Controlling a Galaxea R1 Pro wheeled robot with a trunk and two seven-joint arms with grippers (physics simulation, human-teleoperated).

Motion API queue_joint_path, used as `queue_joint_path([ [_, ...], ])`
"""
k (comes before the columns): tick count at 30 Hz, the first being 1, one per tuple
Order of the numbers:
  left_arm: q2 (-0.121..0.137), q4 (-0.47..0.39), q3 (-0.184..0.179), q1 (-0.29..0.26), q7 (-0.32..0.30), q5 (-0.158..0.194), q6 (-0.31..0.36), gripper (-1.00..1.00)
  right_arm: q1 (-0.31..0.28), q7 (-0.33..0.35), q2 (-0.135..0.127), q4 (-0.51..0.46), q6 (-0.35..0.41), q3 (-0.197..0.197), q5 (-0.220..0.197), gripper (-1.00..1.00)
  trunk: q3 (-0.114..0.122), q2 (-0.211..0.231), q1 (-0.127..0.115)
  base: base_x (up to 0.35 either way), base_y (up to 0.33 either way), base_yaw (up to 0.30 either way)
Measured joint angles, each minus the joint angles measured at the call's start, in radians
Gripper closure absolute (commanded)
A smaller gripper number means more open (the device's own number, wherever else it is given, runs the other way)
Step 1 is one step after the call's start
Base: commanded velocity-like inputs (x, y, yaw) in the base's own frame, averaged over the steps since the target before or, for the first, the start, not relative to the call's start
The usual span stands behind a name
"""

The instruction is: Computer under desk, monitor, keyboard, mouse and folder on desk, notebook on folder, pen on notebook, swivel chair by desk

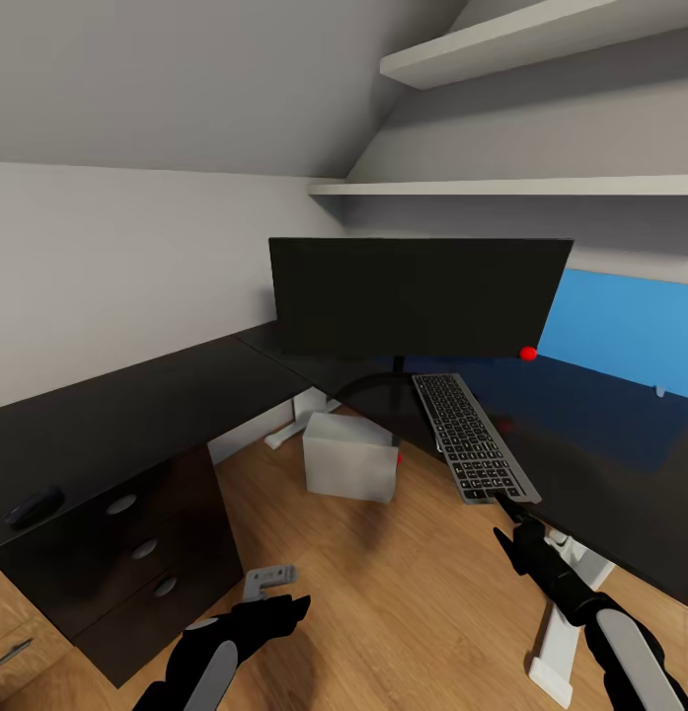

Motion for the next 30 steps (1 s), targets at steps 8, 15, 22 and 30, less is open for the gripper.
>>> queue_joint_path([
  [8,0.012,0.0,0.002,0.001,-0.002,0.0,0.001,-1.0,0.0,-0.002,0.0,0.025,-0.001,0.002,0.001,-1.0,0.0,0.0,0.0,0.087,0.0,0.0],
  [15,0.016,0.0,0.002,0.0,-0.002,0.001,0.001,-1.0,0.0,-0.002,0.0,0.028,-0.001,0.002,0.001,-1.0,0.0,0.0,0.0,0.037,0.0,0.0],
  [22,0.018,0.0,0.002,0.0,-0.002,0.001,0.001,-1.0,0.0,-0.002,0.0,0.028,-0.001,0.002,0.001,-1.0,0.0,0.0,0.0,0.127,0.0,0.0],
  [30,0.019,0.0,0.002,0.0,-0.002,0.001,0.001,-1.0,0.0,-0.002,0.0,0.028,0.0,0.002,0.001,-1.0,0.0,0.0,0.0,0.023,0.0,0.0],
])
